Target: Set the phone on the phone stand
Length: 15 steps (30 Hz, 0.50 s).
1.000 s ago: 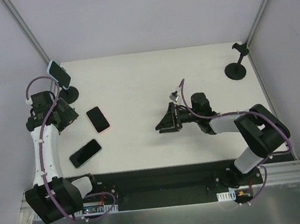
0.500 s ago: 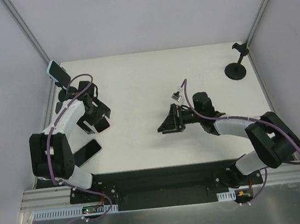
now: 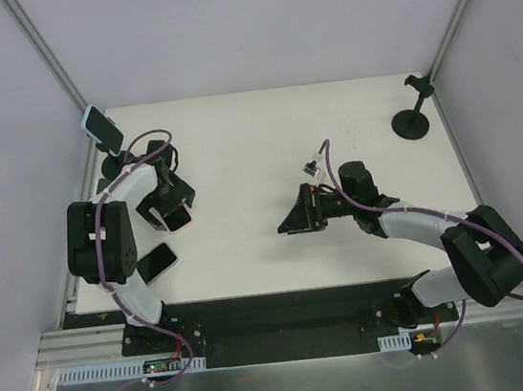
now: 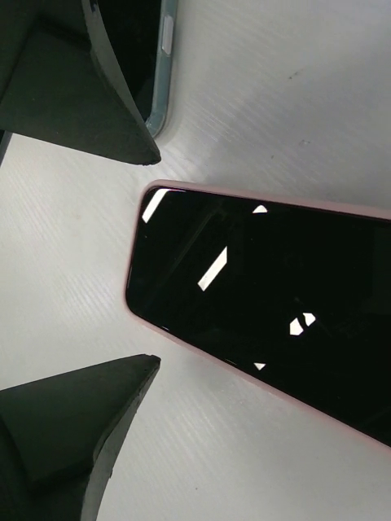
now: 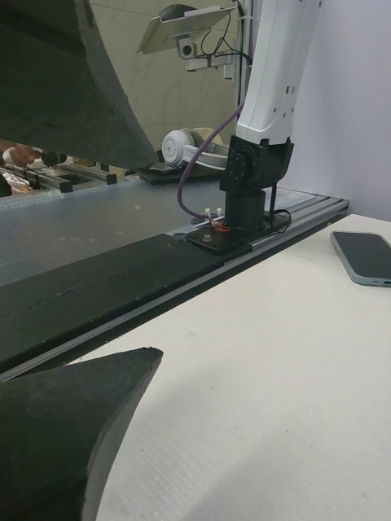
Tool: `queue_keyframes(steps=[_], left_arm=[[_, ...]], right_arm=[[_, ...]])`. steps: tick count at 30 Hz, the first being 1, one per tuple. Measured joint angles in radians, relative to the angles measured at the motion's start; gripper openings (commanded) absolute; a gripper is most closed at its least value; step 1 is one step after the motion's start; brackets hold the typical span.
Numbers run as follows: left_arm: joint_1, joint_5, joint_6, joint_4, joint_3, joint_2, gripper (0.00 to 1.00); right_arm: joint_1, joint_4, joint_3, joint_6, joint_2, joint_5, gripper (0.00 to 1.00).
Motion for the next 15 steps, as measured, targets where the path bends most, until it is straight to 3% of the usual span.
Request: queue_keyframes(steps=[11, 15], left_arm=[[0.054, 0.013, 0.021, 0.061, 0.013, 0.059, 0.99], [0.06, 0.04, 0.02, 0.092, 0.002, 0.072, 0.93]], right_arm=[[-0.002, -0.041, 0.0, -0.017, 0.0, 0.019, 0.93], [-0.002, -0.048, 0.0, -0.02, 0.0, 0.022, 0.93]])
